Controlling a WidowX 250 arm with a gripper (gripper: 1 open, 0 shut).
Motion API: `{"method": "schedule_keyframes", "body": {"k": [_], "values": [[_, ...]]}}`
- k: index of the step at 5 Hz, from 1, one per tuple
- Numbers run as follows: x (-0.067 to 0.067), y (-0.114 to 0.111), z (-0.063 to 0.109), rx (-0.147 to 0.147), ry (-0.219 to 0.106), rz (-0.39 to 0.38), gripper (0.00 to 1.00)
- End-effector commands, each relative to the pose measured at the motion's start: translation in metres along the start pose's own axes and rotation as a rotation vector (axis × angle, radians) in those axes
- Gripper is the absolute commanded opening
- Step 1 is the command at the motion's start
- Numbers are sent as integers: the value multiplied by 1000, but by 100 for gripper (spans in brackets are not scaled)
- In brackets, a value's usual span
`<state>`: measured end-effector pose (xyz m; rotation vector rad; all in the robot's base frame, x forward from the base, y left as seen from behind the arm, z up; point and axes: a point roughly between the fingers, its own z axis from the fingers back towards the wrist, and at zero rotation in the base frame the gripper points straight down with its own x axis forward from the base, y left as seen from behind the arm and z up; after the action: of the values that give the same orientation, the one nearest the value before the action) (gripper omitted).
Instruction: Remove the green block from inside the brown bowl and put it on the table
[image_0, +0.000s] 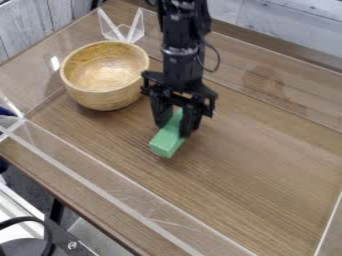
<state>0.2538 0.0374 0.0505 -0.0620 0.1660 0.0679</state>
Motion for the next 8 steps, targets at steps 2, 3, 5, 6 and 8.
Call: {"method": "schedule_keyframes", "body": {"k": [2, 3, 5, 6, 8], "values": [[23, 7, 25, -8, -97, 14, 0], [30, 6, 24, 2, -86, 7, 0], [43, 13, 25, -4, -39, 14, 100], [39, 18, 61, -37, -55, 23, 100], [21, 40, 122, -45, -111, 16, 100]]}}
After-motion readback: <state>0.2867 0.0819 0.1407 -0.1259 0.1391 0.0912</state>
